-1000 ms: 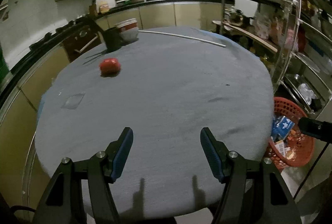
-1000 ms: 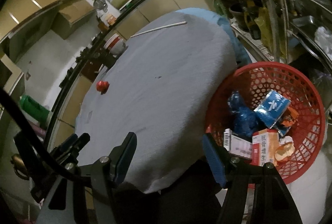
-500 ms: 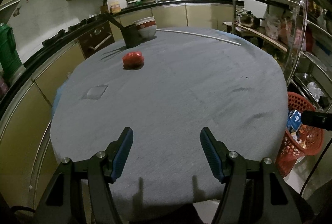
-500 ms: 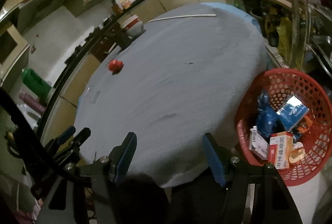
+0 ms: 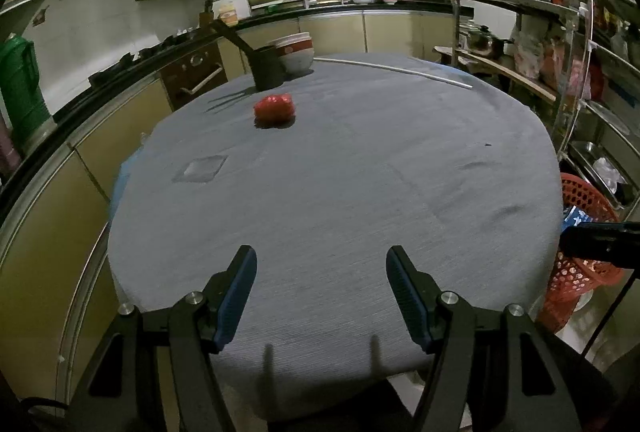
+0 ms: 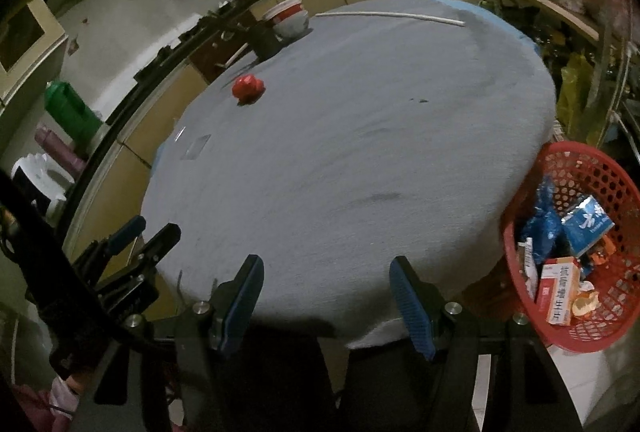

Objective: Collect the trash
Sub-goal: 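Move both open tools back over the table toward the red bag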

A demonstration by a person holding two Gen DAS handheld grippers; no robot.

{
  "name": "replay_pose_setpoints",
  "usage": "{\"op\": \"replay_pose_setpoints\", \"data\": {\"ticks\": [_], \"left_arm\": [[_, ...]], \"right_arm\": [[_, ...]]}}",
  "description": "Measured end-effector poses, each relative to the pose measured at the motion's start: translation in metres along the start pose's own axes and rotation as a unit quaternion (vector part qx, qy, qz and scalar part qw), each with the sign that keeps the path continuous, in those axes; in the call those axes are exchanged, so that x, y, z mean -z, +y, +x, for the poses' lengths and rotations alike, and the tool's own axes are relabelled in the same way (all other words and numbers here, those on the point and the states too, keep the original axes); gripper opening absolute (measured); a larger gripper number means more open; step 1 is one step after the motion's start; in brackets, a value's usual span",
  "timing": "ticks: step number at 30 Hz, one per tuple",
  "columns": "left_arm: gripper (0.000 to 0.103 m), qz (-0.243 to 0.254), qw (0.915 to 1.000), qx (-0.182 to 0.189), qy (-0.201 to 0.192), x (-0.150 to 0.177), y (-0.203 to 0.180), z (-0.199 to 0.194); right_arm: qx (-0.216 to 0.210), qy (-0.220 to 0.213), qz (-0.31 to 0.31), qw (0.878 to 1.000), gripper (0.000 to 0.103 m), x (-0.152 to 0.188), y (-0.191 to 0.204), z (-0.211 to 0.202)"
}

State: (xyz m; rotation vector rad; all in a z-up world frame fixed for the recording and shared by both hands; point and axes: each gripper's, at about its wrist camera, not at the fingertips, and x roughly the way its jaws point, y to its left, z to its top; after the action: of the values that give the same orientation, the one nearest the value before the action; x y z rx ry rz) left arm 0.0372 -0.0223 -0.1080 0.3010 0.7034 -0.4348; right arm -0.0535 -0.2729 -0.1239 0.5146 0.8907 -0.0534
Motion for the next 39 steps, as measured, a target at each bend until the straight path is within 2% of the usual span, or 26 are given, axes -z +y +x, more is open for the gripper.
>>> {"op": "replay_pose_setpoints", "data": {"ticks": [15,21,29,39], "left_arm": [[0.068,-0.033,0.9987,-0.029,0.023,0.016,0.053,0.012],[0.068,-0.023,0.9984,-0.04,0.033,0.019,0.059,0.015],[0.068,-0.004,0.9977,-0.053,0.043,0.017,0.06,0.014],[0.068,-0.01,0.9972,-0.053,0.053,0.019,0.06,0.015]], "right_arm": [[-0.014,0.052,-0.073,0.996,0.069,0.007,0.067,0.044],[-0.021,0.054,-0.113,0.992,0.069,0.016,0.088,0.049],[-0.04,0.057,-0.123,0.99,0.069,0.018,0.096,0.057],[-0.047,0.054,-0.117,0.991,0.069,0.021,0.091,0.052]]}}
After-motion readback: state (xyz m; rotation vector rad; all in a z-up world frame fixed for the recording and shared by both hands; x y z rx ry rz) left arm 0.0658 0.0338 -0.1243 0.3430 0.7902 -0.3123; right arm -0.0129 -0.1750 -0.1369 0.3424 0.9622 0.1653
